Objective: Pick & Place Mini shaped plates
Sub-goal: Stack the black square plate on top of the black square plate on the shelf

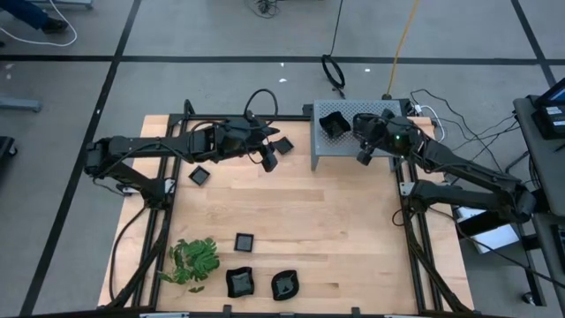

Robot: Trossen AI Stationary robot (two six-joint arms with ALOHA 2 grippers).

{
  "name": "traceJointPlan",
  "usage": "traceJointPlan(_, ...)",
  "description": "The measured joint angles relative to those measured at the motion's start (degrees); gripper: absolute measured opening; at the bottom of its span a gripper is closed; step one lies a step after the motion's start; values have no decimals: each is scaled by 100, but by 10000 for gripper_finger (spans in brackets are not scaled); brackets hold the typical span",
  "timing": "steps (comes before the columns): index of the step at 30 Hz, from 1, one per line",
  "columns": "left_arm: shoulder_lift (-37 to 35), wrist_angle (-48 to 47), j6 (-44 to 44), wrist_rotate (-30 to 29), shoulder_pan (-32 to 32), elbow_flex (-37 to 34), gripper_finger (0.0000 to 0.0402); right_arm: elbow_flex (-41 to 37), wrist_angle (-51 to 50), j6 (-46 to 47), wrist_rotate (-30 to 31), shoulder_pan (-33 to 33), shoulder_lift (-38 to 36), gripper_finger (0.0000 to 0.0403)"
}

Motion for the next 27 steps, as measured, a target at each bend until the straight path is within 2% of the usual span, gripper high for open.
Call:
traceJointPlan(12,0,-2,24,-38,11,0,170,0,-55,263,-41,0,-234,151)
traceJointPlan(16,-2,-165,162,-576,11,0,170,0,176,385,-42,11,-298,150)
traceJointPlan(18,-4,-553,150,-864,47,2,170,0,414,655,-48,11,-321,150)
traceJointPlan(20,-46,-1195,-147,-865,165,2,170,0,695,870,-47,11,-356,150)
traceJointPlan(27,-59,-4306,-2569,-66,790,2,170,0,1170,1080,-42,13,-361,149)
